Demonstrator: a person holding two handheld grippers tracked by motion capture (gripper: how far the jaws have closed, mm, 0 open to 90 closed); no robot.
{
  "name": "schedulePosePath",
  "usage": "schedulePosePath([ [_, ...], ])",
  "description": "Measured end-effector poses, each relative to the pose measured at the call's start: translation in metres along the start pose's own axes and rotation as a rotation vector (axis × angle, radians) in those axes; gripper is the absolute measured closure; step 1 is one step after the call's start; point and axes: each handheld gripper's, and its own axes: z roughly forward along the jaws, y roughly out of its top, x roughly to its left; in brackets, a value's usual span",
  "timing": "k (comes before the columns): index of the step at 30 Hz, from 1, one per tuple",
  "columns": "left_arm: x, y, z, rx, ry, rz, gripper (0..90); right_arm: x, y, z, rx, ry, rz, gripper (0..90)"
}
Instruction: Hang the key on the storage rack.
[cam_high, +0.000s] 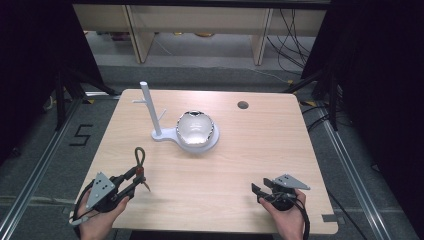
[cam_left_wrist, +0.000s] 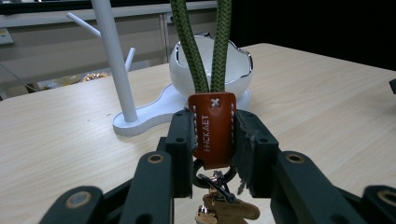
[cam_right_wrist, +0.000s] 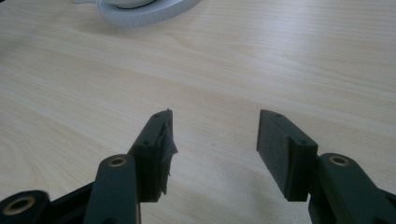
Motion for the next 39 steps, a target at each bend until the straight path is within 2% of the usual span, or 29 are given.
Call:
schedulePosePath([
  [1,0.001,0.001,0.001,-0.015,-0.003,0.002,67.8,0.000,0.000,0.001,0.001,-0.022,-0.006,46.9],
  [2,0.001,0.002,-0.001,-0.004,0.002,0.003,67.9,0.002,0.000,0.000,0.003,-0.016,0.006,46.9],
  [3,0.002,0.003,0.000,-0.020,-0.001,-0.003,67.9,0.002,0.000,0.001,0.006,-0.027,-0.002,46.9],
  [4,0.003,0.005,-0.001,-0.013,0.002,0.002,67.9,0.002,0.000,0.000,0.016,-0.017,0.010,46.9],
  [5,0.003,0.005,-0.001,-0.029,-0.002,0.000,67.9,0.003,0.000,0.000,0.015,-0.011,0.019,46.9],
  [6,0.004,0.006,-0.002,-0.018,0.005,0.001,67.8,0.003,0.000,-0.001,0.018,-0.008,0.023,46.9],
  [7,0.005,0.007,-0.002,-0.030,0.001,0.002,67.8,0.003,0.000,-0.001,0.020,-0.007,0.024,46.9],
  [11,0.006,0.009,-0.003,-0.024,0.012,0.001,67.9,0.003,0.000,-0.001,0.015,-0.012,0.022,46.9],
  [12,0.005,0.009,-0.004,-0.019,0.010,-0.009,67.9,0.003,0.000,-0.001,0.019,-0.009,0.026,46.9],
  [13,0.005,0.009,-0.002,-0.032,0.002,-0.014,67.8,0.003,0.000,-0.001,0.021,-0.007,0.025,46.9],
  [14,0.005,0.010,-0.004,-0.019,0.010,-0.006,67.8,0.003,0.000,-0.001,0.021,-0.006,0.026,46.9],
  [17,0.006,0.012,-0.004,-0.024,0.013,-0.008,67.9,0.003,0.000,-0.001,0.020,-0.008,0.027,46.9],
  [18,0.006,0.012,-0.004,-0.041,0.007,-0.012,67.8,0.004,0.000,-0.001,0.020,-0.008,0.027,46.8],
  [20,0.007,0.013,-0.005,-0.033,0.016,-0.017,67.9,0.004,0.000,-0.001,0.022,-0.007,0.026,46.9],
  [21,0.007,0.014,-0.005,-0.033,0.016,-0.015,67.9,0.004,0.000,-0.001,0.015,0.011,0.028,46.9],
  [23,0.008,0.015,-0.004,-0.046,0.012,-0.012,67.8,0.004,0.000,-0.001,0.010,0.003,0.026,46.8],
  [26,0.009,0.017,-0.005,-0.034,0.019,-0.008,67.9,0.004,0.000,0.000,0.008,0.004,0.027,46.9],
  [28,0.010,0.018,-0.004,-0.053,0.014,-0.010,67.8,0.004,0.000,-0.002,0.021,-0.001,0.033,46.8],
  [29,0.010,0.019,-0.005,-0.037,0.022,-0.006,67.8,0.004,0.000,-0.001,0.007,0.004,0.031,46.8],
  [39,0.014,0.022,-0.003,-0.042,0.027,-0.009,67.9,0.004,0.000,0.000,0.006,0.000,0.018,46.7],
])
